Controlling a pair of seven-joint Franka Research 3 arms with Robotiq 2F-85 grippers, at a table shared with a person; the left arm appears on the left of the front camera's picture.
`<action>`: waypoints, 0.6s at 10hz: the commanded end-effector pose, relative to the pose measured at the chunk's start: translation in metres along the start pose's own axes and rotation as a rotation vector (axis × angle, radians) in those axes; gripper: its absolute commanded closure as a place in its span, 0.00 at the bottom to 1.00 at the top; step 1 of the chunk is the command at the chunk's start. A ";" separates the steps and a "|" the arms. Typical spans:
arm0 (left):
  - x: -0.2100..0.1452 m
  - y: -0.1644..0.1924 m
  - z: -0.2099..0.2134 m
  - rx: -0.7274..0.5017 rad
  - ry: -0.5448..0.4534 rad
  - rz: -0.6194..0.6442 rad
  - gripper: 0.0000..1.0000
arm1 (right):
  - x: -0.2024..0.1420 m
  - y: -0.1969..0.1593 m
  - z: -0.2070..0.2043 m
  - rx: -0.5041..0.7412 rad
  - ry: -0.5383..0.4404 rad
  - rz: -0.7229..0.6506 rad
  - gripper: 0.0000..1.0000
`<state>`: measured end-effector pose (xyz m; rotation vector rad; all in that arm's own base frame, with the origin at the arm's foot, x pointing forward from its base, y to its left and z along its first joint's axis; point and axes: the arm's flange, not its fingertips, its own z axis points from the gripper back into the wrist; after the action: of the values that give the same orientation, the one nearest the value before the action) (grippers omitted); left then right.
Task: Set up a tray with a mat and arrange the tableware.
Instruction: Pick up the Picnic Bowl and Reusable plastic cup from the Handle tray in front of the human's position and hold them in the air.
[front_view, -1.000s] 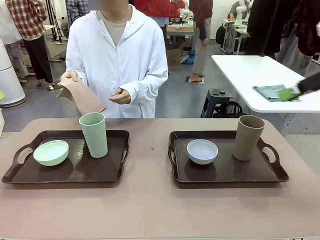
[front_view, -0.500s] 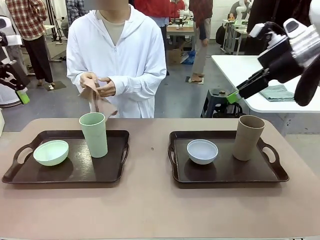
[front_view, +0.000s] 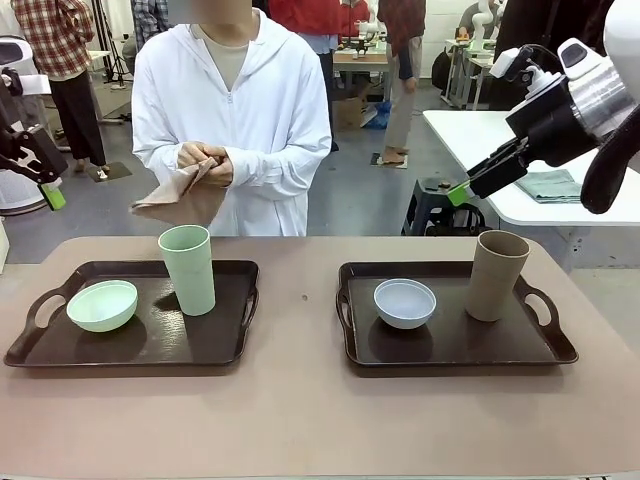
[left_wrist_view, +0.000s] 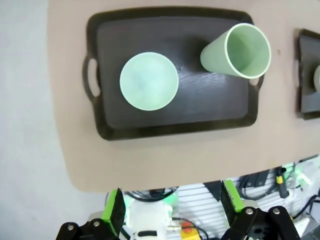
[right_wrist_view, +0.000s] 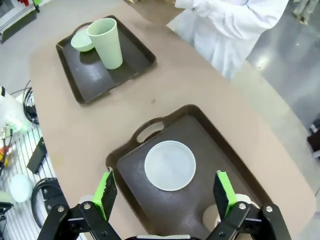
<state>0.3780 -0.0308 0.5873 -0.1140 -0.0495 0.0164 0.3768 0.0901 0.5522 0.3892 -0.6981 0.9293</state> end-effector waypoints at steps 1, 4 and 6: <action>0.001 -0.001 -0.001 0.003 0.002 0.000 0.00 | 0.000 0.000 0.000 -0.003 -0.003 -0.002 0.00; 0.030 0.001 -0.007 -0.078 -0.024 -0.091 0.00 | 0.031 -0.015 -0.083 0.229 -0.042 0.369 0.00; 0.040 0.016 -0.023 -0.109 -0.008 -0.121 0.00 | 0.057 -0.029 -0.138 0.324 -0.069 0.452 0.00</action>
<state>0.4113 -0.0238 0.5678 -0.1697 -0.0674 -0.0707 0.4331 0.1829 0.4983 0.4885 -0.7074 1.4267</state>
